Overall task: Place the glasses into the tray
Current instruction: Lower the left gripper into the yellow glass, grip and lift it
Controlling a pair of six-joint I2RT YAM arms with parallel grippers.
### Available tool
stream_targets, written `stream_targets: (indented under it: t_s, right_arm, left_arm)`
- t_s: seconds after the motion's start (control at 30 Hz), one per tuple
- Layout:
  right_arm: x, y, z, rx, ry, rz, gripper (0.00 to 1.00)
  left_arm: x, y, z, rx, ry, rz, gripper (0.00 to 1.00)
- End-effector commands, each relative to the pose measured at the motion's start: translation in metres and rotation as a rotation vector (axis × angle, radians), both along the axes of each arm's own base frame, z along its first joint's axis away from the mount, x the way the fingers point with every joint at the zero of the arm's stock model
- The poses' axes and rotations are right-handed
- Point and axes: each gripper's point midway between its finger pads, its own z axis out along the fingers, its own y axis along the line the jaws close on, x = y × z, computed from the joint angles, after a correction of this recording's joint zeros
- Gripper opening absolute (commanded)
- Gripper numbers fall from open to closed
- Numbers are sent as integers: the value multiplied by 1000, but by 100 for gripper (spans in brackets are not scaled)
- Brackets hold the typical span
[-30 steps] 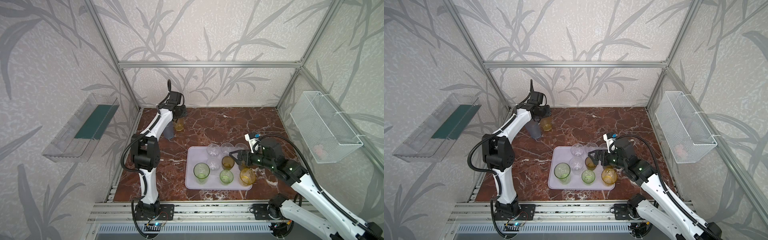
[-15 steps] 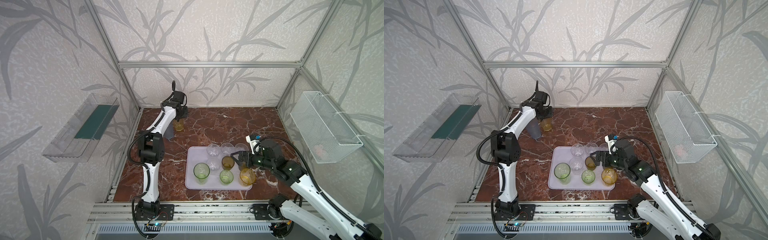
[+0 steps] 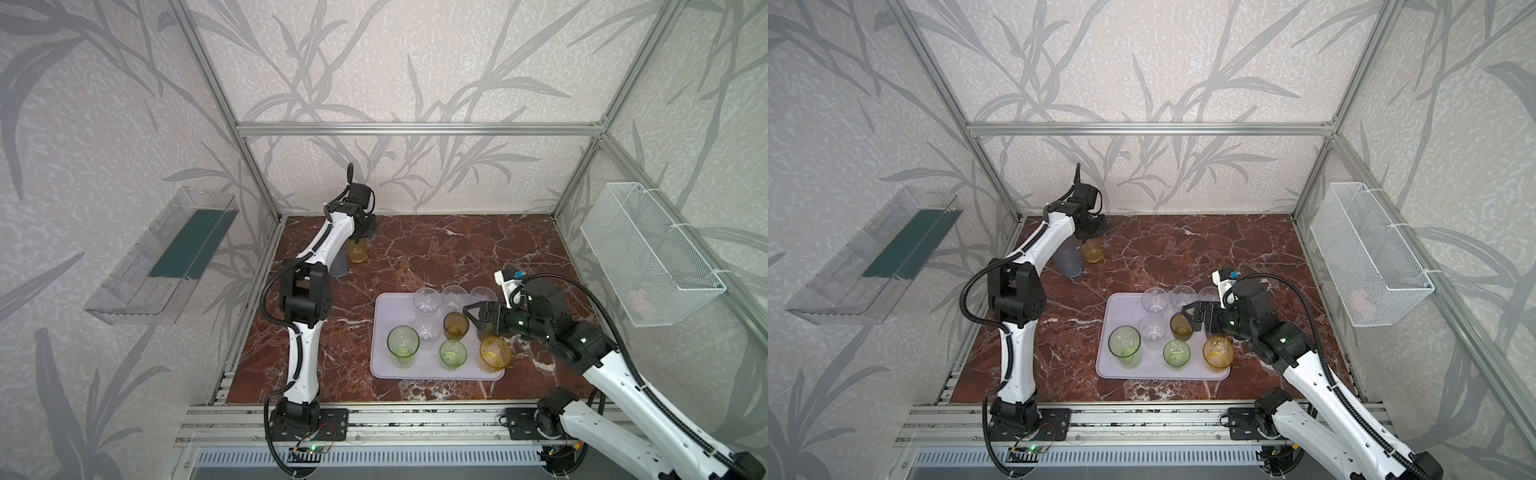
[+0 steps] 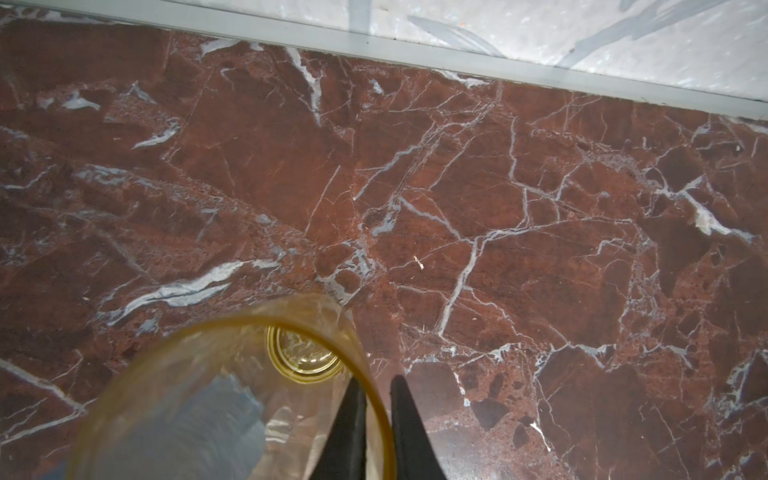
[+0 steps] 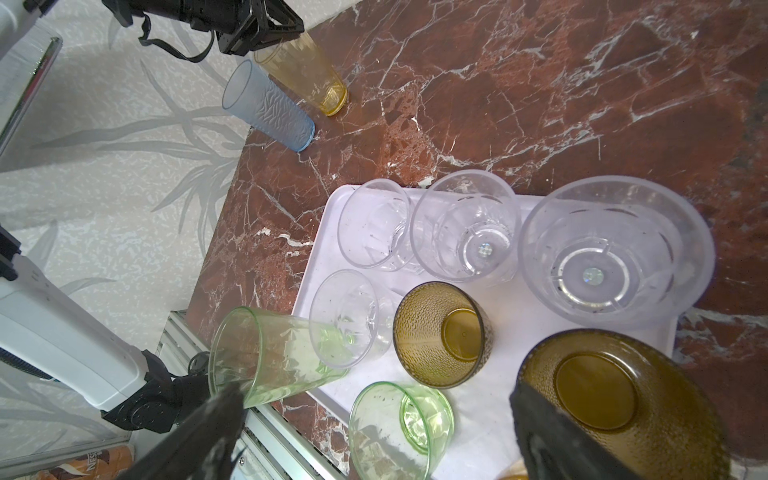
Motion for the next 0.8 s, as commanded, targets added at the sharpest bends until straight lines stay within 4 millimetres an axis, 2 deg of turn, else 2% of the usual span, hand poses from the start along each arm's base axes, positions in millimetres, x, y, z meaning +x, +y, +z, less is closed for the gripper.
stream_targets:
  t_s: [0.0,0.07,0.2,0.47,0.63,0.77]
  right_arm:
    - [-1,-4,-4,-5,11,-15,99]
    - [-2,-4,-4,-4,14,-16,99]
    - [-1,-6,-3,-3,8,-26,99]
    - [-2,-10,-4,-6,7,-46,99]
    - [-2,-12,-6,-4,17,-55,99]
    - [-2,-11,-5,16,22,-61,99]
  left_arm:
    - [0,0,1,26,9,-12,9]
    - [0,1,1,30,7,-13,8]
    - [1,-3,6,20,1,-25,0]
    - [-6,-8,20,51,-7,-29,0]
    - [-19,-13,26,34,18,-31,0]
    - [-30,-22,40,34,0,-50,0]
